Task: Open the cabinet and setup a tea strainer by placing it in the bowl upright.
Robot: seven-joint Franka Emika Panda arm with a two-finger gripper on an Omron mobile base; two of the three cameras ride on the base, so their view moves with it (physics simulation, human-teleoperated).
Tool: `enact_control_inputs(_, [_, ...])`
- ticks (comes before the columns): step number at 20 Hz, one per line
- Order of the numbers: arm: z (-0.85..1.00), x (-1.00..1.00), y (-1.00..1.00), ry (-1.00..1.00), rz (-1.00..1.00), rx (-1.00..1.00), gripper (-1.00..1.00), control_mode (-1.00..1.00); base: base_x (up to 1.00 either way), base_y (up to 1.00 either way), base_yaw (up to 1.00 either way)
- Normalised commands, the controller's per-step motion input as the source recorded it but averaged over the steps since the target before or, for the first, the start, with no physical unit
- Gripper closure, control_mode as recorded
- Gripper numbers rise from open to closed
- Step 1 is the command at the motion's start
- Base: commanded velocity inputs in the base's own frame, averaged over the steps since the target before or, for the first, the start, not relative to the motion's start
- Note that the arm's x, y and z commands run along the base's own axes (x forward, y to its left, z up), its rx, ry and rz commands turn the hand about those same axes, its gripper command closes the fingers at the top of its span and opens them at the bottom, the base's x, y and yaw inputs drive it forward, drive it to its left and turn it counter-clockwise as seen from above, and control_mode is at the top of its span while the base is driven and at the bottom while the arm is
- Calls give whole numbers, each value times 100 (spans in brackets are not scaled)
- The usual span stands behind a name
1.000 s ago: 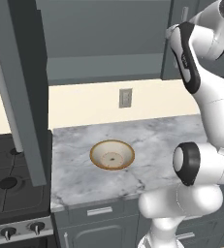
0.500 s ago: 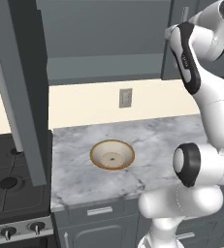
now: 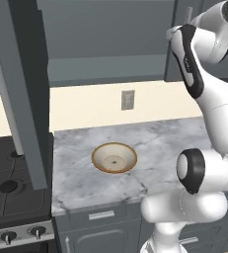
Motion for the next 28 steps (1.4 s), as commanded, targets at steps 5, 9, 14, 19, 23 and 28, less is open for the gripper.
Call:
enact_control_inputs(5, [-1, -41, -15, 6, -1, 3, 100, -100, 0, 0, 0])
enact_control_inputs(9, [0, -84, -47, 6, 0, 14, 100, -100, 0, 0, 0])
enact_control_inputs(14, [0, -94, -51, 5, 0, 15, 100, -100, 0, 0, 0])
enact_control_inputs(19, [0, -100, -55, 0, 0, 16, 100, -100, 0, 0, 0])
enact_control_inputs(23, [-3, -100, -58, -2, 0, 11, 100, -100, 0, 0, 0])
enact_control_inputs(28, [-6, -100, -79, -5, 0, 12, 100, -100, 0, 0, 0])
